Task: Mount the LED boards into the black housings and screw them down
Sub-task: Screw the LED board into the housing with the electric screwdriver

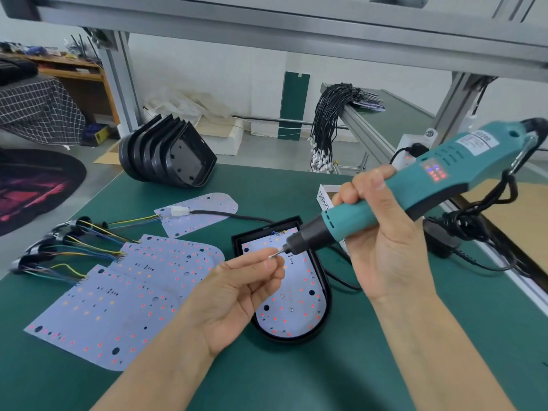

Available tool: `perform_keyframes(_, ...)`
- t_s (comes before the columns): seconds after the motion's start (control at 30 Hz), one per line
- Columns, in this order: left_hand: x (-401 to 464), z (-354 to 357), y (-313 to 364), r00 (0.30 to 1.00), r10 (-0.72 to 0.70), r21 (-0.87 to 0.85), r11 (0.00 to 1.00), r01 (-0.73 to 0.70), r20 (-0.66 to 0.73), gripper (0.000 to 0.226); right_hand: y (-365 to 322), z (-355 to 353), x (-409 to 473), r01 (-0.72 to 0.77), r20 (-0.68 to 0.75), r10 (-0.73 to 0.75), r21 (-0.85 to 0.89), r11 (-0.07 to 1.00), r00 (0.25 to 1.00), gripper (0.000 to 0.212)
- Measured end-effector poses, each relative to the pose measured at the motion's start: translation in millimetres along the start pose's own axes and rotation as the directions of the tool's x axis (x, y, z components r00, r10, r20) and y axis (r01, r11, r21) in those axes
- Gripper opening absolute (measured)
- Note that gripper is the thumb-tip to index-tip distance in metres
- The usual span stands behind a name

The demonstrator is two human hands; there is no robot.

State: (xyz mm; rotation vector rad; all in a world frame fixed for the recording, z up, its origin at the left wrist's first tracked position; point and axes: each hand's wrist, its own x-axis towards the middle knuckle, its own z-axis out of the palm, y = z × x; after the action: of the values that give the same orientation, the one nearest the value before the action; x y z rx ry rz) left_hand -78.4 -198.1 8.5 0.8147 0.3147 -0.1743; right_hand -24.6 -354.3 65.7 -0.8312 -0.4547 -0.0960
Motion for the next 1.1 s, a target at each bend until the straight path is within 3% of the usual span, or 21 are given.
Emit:
perform_keyframes(0.17, -1.5, 0.4, 0.6, 1.0, -0.018, -0.01, 1.0, 0.018, 0.008, 0.026, -1.6, -4.9, 0.9, 0.004, -0.029, -0.005, -0.023, 1.0, 1.0, 0.015)
perform_keyframes(0.83, -5.3, 4.8, -3.6, 0.996, 0.076, 0.031, 0.997, -0.075, -0.049, 0.016, -1.2, -7.4, 0.8, 0.01, -0.024, -0.01, -0.003, 1.0, 1.0, 0.015)
perform_keyframes(1.1, -4.3, 3.8, -6.8, 0.973, 0.2, 0.116, 0.975, -0.188, -0.111, 0.014, 7.2, -10.2, -8.3, -0.004, -0.015, 0.004, 0.022, 1.0, 1.0, 0.016)
